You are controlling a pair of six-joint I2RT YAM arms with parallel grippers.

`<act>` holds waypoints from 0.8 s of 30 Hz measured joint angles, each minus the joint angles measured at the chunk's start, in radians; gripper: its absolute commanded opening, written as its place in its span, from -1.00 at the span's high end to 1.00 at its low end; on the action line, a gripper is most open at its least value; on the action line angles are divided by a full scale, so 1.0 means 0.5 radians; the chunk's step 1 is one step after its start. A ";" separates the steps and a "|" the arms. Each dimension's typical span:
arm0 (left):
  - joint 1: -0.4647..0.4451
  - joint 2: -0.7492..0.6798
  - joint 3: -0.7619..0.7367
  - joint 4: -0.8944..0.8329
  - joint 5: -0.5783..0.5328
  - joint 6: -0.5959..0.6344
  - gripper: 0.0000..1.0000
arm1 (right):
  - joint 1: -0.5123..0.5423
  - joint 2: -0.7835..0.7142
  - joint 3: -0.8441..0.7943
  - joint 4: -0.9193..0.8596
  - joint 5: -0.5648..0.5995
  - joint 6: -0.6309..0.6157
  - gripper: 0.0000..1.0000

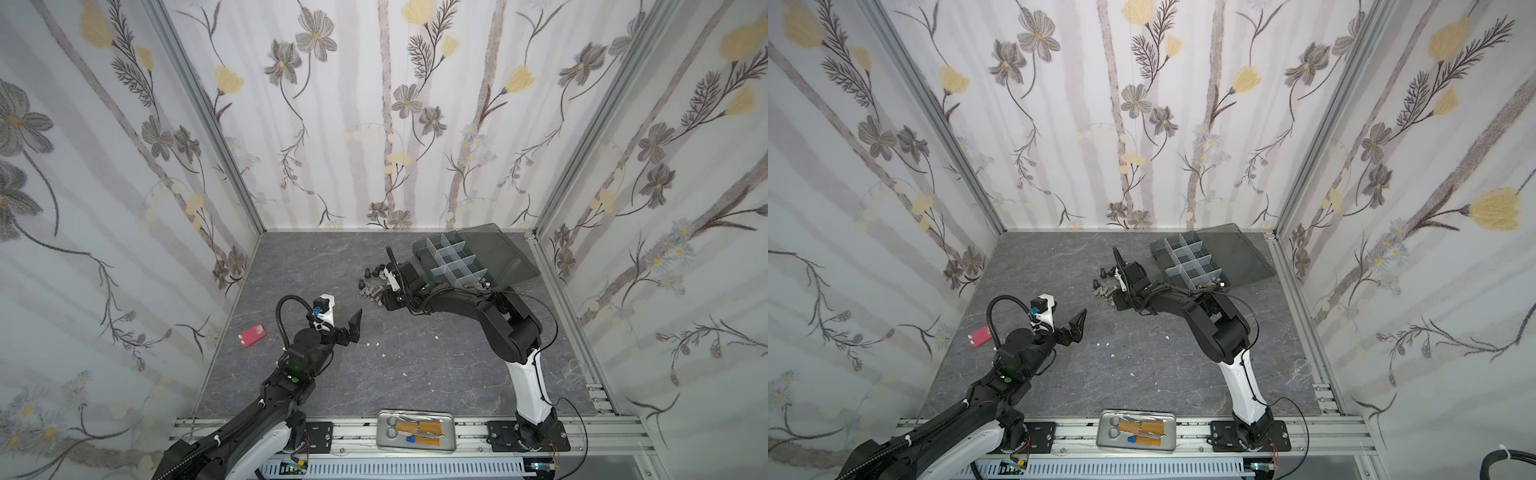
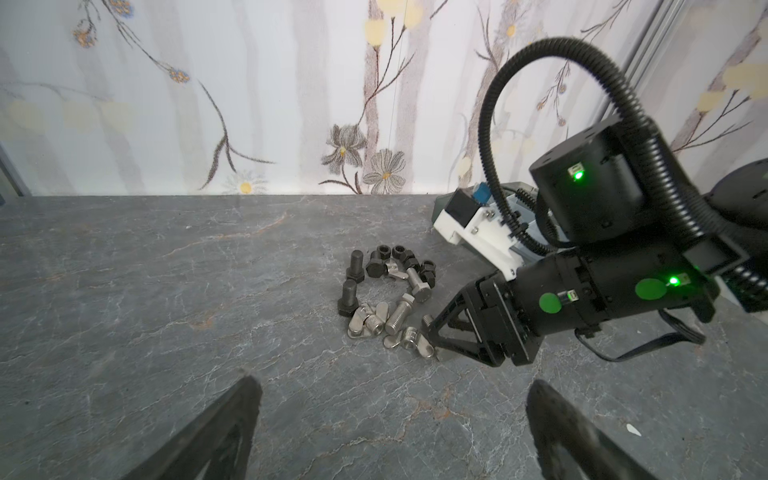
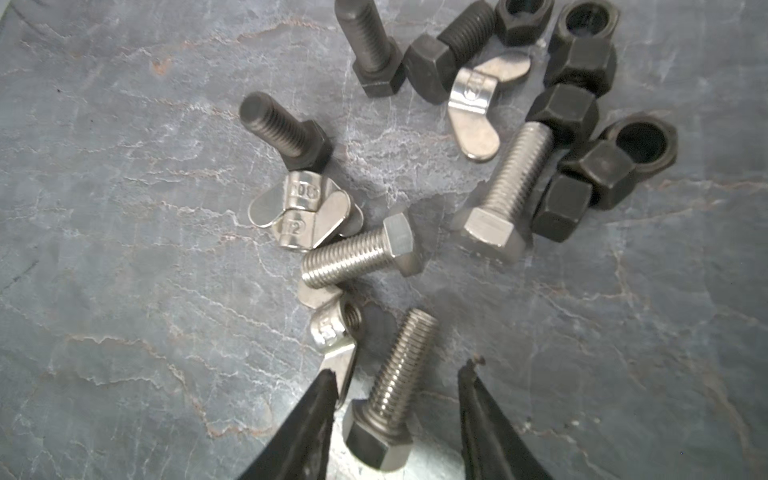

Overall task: Sort the screws and nuts into containers
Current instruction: 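Lower the right gripper onto a silver hex bolt and close on it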

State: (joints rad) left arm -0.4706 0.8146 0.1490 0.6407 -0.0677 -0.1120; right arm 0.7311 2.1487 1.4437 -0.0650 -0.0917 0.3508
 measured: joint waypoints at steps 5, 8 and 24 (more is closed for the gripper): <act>0.000 0.046 -0.015 0.060 0.001 -0.022 -1.00 | 0.002 0.075 0.094 -0.055 0.034 0.014 0.22; 0.000 0.113 -0.014 0.096 0.003 -0.038 -1.00 | 0.003 0.082 0.108 -0.078 0.056 0.014 0.37; 0.000 0.392 0.121 0.242 0.094 -0.052 -1.00 | -0.052 -0.191 -0.222 -0.070 0.217 -0.015 0.89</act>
State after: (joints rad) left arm -0.4706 1.0107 0.2092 0.7616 -0.0208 -0.1379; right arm 0.7052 2.0533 1.3327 -0.1001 0.0170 0.3431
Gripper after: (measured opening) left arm 0.997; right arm 0.074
